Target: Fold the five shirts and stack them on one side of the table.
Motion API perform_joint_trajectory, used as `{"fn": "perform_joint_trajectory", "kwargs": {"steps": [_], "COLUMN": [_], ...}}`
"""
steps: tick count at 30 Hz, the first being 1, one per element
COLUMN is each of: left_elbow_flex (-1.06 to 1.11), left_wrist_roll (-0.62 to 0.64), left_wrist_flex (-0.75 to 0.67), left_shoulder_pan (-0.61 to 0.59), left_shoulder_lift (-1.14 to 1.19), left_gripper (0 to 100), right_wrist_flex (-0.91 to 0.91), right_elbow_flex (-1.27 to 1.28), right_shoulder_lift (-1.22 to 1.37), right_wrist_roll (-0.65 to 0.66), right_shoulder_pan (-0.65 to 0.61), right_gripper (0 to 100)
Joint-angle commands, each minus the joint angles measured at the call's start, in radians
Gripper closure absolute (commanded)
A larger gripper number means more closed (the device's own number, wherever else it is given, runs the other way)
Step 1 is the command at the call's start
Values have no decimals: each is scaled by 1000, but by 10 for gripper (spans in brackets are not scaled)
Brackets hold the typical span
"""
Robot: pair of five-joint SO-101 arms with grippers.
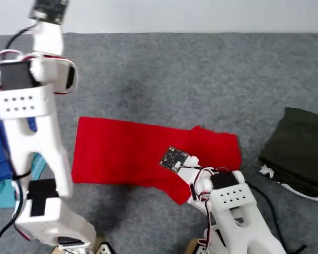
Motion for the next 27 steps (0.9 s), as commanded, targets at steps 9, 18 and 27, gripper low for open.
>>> {"fn": "perform_joint_trajectory", "kwargs": {"steps": [9,18,27], "left_elbow_flex": [10,96,101], "left_wrist_roll": [9,6,6], "left_wrist_flex": [21,20,20], "left_shoulder_pan": [-100,-97,-98], "left_shoulder_lift": [-107,-107,-107], "left_gripper": [967,967,967], "right_wrist_flex": [-380,-473,-151], "right_elbow_flex": [-9,-124,-457], "right_shoulder_lift": [-15,91,217], "right_wrist_roll": [3,-112,-121], "right_shoulder_pan": [5,51,119], "right_gripper": [988,973,977]}}
